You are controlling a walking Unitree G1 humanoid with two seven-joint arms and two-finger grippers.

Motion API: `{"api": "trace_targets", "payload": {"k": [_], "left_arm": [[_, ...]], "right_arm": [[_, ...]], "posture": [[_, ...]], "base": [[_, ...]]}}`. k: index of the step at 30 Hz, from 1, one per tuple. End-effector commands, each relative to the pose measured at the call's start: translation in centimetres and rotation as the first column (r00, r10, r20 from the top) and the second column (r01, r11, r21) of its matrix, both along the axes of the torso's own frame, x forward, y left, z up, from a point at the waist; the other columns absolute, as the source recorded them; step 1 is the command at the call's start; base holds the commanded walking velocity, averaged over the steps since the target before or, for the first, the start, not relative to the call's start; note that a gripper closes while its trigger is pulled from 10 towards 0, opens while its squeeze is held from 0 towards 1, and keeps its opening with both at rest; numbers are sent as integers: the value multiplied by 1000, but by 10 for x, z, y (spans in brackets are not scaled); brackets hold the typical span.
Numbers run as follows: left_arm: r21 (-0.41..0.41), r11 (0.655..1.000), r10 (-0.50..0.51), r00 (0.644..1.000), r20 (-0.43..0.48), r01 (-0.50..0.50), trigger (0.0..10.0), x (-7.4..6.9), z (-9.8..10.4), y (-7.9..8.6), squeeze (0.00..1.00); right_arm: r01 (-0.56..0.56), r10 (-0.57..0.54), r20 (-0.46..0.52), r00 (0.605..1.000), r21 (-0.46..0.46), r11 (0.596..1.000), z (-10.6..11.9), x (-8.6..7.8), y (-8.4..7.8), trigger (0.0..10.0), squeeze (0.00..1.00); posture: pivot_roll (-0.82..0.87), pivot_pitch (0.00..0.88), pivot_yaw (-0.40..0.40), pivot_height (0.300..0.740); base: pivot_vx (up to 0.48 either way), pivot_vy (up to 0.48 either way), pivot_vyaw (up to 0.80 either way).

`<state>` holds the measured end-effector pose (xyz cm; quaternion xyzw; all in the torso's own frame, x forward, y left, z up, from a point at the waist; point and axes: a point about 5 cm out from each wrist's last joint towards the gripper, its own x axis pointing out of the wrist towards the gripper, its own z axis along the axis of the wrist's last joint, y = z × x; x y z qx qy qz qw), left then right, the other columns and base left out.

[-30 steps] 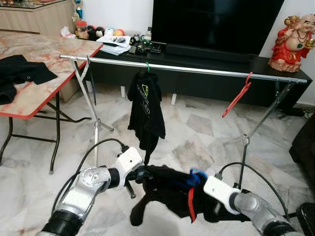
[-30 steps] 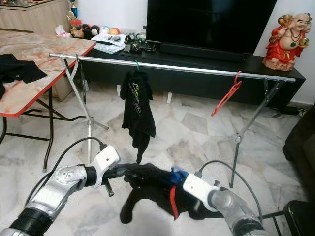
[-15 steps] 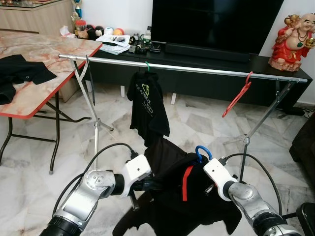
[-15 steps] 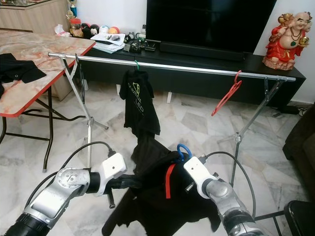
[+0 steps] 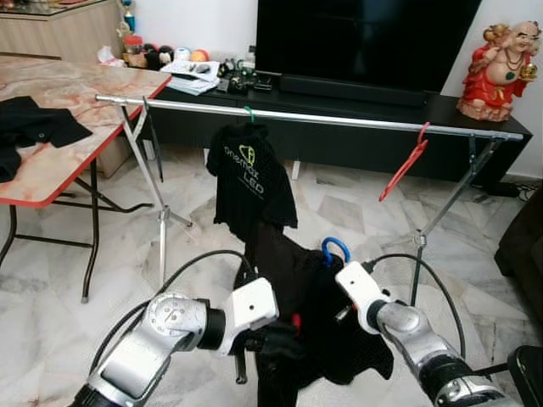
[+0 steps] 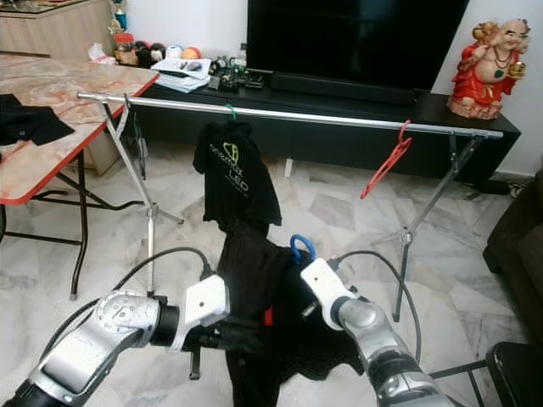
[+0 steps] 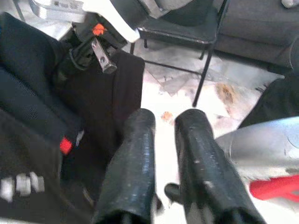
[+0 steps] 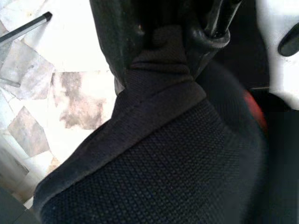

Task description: Hang hanger

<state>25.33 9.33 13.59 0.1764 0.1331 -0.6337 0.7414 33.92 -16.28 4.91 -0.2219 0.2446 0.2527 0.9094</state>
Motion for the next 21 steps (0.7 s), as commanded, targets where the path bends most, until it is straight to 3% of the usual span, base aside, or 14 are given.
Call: {"api": "trace_targets", "payload": {"k": [1, 7, 9, 12, 13, 14, 17, 21], "left_arm": [[-3, 1000, -31, 999, -12, 31, 10000, -6, 2, -2, 1000], [16, 999, 32, 999, 40, -32, 10000, 2, 5, 5, 1000], [21, 998, 66, 996, 62, -67, 10000, 6, 6, 9, 1000], [21, 998, 66, 996, 62, -67, 10000, 6, 6, 9, 1000], [92, 989, 108, 990, 95, -116, 10000, 14, 2, 24, 1000], [119, 983, 129, 985, 115, -142, 10000, 17, 0, 30, 1000], [147, 975, 150, 980, 131, -169, 10000, 20, -3, 37, 1000], [146, 974, 155, 980, 128, -173, 10000, 20, -2, 38, 1000]], "right_arm": [[12, -13, 56, 998, 16, 1000, 12, 8, 0, 0, 0], [-80, 74, 88, 993, 68, 994, 18, 9, 8, 0, 0], [-142, 140, 76, 987, 26, 990, 17, 6, 7, 0, 0], [-142, 140, 76, 987, 26, 990, 17, 6, 7, 0, 0], [-359, 363, 6, 932, -133, 924, 9, -7, -4, 0, 0], [-441, 442, -38, 896, -182, 879, 6, -13, -10, 0, 0], [-541, 531, -107, 840, -214, 813, 4, -21, -20, 0, 0], [-575, 560, -131, 818, -214, 789, 5, -23, -24, 0, 0]], "posture": [[135, 0, -72, 740], [140, 0, -69, 740], [138, 0, -71, 740], [138, 0, -71, 740], [140, 0, -75, 740], [139, 0, -76, 740], [138, 0, -80, 740], [138, 0, -81, 740]], "base": [[0, 0, 0], [0, 0, 0], [0, 0, 0], [0, 0, 0], [0, 0, 0], [0, 0, 0], [0, 0, 0], [0, 0, 0]]}}
